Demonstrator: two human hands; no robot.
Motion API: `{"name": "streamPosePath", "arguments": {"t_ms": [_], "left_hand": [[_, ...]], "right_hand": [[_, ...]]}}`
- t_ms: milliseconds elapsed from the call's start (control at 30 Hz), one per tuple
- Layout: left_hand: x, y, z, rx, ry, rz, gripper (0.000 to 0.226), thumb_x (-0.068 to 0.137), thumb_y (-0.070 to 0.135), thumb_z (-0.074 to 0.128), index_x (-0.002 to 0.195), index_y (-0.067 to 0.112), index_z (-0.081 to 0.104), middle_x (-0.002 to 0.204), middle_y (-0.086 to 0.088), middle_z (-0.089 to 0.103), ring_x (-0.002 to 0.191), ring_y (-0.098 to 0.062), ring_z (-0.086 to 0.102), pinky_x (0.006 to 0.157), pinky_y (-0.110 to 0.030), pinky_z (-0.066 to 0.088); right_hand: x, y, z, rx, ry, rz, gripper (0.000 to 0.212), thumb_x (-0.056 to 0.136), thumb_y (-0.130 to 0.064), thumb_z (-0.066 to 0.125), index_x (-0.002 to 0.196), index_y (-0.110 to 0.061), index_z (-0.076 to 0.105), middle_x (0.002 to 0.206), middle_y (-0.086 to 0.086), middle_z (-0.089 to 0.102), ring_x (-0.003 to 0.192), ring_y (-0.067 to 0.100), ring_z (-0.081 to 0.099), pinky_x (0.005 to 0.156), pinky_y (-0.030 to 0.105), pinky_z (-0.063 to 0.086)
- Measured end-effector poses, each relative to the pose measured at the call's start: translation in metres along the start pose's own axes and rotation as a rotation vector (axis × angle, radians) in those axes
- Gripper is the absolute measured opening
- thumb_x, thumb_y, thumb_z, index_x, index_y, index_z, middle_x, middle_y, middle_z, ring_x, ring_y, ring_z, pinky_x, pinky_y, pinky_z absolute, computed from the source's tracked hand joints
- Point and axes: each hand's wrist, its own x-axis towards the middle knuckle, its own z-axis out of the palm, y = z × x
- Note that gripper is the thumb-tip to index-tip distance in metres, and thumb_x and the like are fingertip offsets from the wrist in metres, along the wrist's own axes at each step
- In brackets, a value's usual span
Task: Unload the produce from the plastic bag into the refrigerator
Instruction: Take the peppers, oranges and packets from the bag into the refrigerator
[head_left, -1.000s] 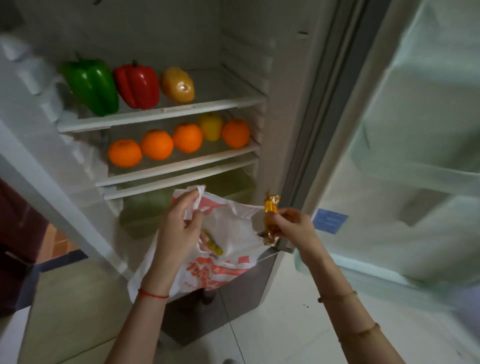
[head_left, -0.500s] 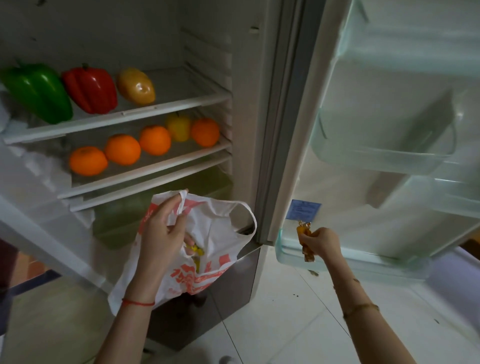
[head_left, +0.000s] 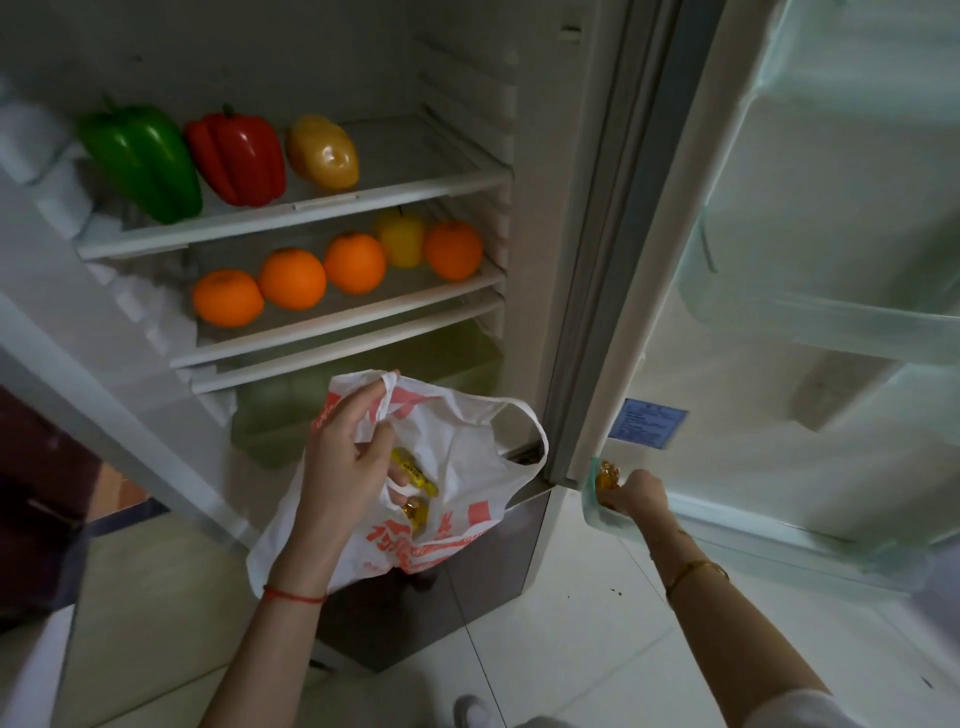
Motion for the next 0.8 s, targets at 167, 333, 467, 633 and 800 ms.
{"name": "streamPosePath", "arguments": {"t_ms": [167, 333, 467, 633, 800], "left_hand": [[-0.002, 0.0, -0.004, -0.025, 0.001, -0.023, 0.044, 0.096, 0.008, 0.051, 0.13, 0.036, 0.05, 0.117, -0.006, 0.064, 0.054, -0.018, 0.068, 0.051, -0.02, 0.056], [-0.002, -0.01, -0.007, -0.02, 0.005, -0.062, 0.042, 0.097, 0.013, 0.053, 0.137, 0.028, 0.05, 0.125, -0.002, 0.063, 0.065, -0.014, 0.07, 0.054, -0.019, 0.056], [-0.003, -0.015, -0.011, -0.021, 0.027, -0.048, 0.045, 0.096, 0.012, 0.053, 0.136, 0.033, 0.05, 0.124, -0.003, 0.065, 0.091, -0.027, 0.07, 0.067, -0.029, 0.061], [-0.012, -0.017, -0.022, -0.03, 0.039, -0.064, 0.045, 0.096, 0.011, 0.053, 0.134, 0.036, 0.051, 0.126, -0.001, 0.063, 0.098, -0.033, 0.069, 0.079, -0.047, 0.06], [-0.025, -0.021, -0.034, -0.045, 0.016, -0.077, 0.044, 0.097, 0.005, 0.052, 0.132, 0.032, 0.051, 0.119, -0.008, 0.063, 0.059, -0.012, 0.069, 0.056, -0.021, 0.056]], "right_hand": [[-0.004, -0.001, -0.008, -0.116, 0.048, -0.045, 0.04, 0.085, -0.029, 0.073, 0.108, 0.0, 0.059, 0.09, 0.009, 0.055, 0.08, 0.02, 0.054, 0.069, 0.026, 0.041], [-0.034, -0.032, -0.034, -0.191, 0.201, -0.185, 0.032, 0.087, -0.033, 0.069, 0.094, -0.002, 0.063, 0.09, 0.013, 0.065, 0.085, 0.03, 0.065, 0.07, 0.032, 0.05], [-0.083, -0.075, -0.052, -0.17, 0.109, -0.452, 0.031, 0.087, -0.032, 0.064, 0.073, -0.005, 0.067, 0.073, 0.012, 0.07, 0.073, 0.025, 0.067, 0.07, 0.033, 0.056], [-0.129, -0.13, -0.026, 0.005, -0.235, -0.83, 0.012, 0.086, -0.023, 0.07, 0.09, -0.013, 0.076, 0.083, 0.003, 0.076, 0.068, 0.011, 0.066, 0.07, 0.019, 0.056], [-0.107, -0.164, 0.078, -0.327, -0.292, -1.041, 0.028, 0.088, -0.027, 0.068, 0.112, -0.013, 0.068, 0.111, 0.003, 0.069, 0.101, 0.019, 0.063, 0.085, 0.025, 0.046]]}}
